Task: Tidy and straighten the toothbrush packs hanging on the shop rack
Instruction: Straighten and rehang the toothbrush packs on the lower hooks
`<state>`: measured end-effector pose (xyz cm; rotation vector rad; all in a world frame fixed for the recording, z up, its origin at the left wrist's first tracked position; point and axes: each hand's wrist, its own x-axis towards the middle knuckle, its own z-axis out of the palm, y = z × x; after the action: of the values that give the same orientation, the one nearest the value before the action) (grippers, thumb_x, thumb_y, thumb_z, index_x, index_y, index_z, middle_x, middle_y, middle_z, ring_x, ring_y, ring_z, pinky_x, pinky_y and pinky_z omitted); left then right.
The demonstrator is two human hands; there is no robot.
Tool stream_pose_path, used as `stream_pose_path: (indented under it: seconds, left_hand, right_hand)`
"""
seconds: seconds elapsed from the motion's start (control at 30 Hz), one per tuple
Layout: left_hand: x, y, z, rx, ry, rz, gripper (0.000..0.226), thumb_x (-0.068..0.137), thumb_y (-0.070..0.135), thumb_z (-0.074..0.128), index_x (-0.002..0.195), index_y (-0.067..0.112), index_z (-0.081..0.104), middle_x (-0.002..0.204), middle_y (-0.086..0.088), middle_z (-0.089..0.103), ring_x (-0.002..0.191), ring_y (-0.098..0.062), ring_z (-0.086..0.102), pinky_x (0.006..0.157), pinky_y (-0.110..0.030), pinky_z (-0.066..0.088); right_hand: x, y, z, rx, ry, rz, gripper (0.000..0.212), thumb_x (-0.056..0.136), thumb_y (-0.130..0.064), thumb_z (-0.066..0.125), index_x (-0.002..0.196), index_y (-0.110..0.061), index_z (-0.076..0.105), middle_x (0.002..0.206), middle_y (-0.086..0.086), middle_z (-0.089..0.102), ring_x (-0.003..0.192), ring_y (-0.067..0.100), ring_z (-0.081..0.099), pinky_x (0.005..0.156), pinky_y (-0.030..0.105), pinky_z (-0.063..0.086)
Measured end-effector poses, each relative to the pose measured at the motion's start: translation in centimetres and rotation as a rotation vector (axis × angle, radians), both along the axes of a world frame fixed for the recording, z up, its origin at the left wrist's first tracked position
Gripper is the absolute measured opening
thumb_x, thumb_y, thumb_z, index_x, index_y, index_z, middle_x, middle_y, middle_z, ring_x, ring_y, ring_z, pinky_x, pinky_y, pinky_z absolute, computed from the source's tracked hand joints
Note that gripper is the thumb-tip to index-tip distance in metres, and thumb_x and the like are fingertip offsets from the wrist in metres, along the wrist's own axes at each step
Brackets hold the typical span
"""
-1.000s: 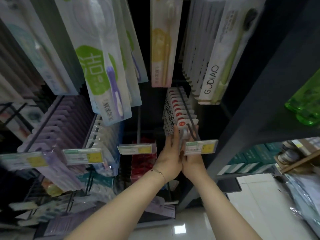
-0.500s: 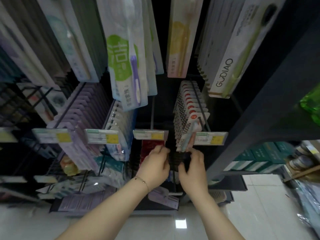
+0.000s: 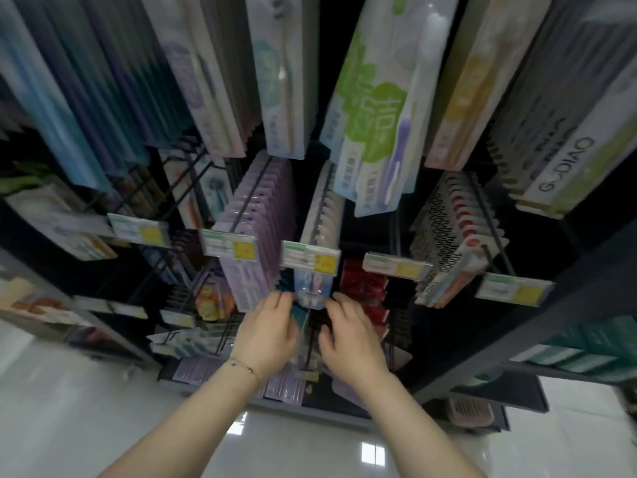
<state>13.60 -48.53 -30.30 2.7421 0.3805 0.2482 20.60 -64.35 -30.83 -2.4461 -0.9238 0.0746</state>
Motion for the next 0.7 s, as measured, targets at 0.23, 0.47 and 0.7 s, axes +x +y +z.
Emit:
stream_pose_path:
  seconds: [0.23,0.47,0.7]
  left_hand:
    - [-3.3,6.9,0.6,-0.070,-0.189,0.145,0.046,0.080,0.015,0.068,0.121,0.012,0.046,0.112,-0.005,0.051,0.097,-0.030,0.059,0.076,-0.041,0.052]
    - [-3.7,11.5,0.2,-0.185,-0.125,-0.036,0.100,0.091,0.022,0.062,0.157,0.018,-0.012,0.166,-0.003,-0.006,0.151,-0.019,0.012,0.114,-0.033,0.026]
    - [-2.3,13.3,0.3,-0.186,0.002,-0.161,0.105,0.094,0.024,0.053,0.147,0.026,-0.037,0.164,0.003,-0.021,0.141,-0.023,0.037,0.105,-0.048,0.045]
  right_hand:
    - [-2.4,7.8,0.7,0.118,-0.005,0.063,0.059,0.088,-0.022,0.047,0.145,-0.009,0.040,0.143,0.011,0.047,0.134,0.026,0.043,0.114,0.035,0.034]
    - [-4.6,14.2,1.2,0.147,0.092,-0.045,0.083,0.090,-0.019,0.052,0.156,-0.011,0.004,0.162,0.016,0.011,0.149,0.030,0.015,0.122,0.037,0.017]
    - [-5.6,17.0,1.4,0.210,0.145,-0.171,0.088,0.090,-0.017,0.048,0.153,-0.033,-0.011,0.164,0.005,0.002,0.149,0.026,0.018,0.118,0.041,0.029]
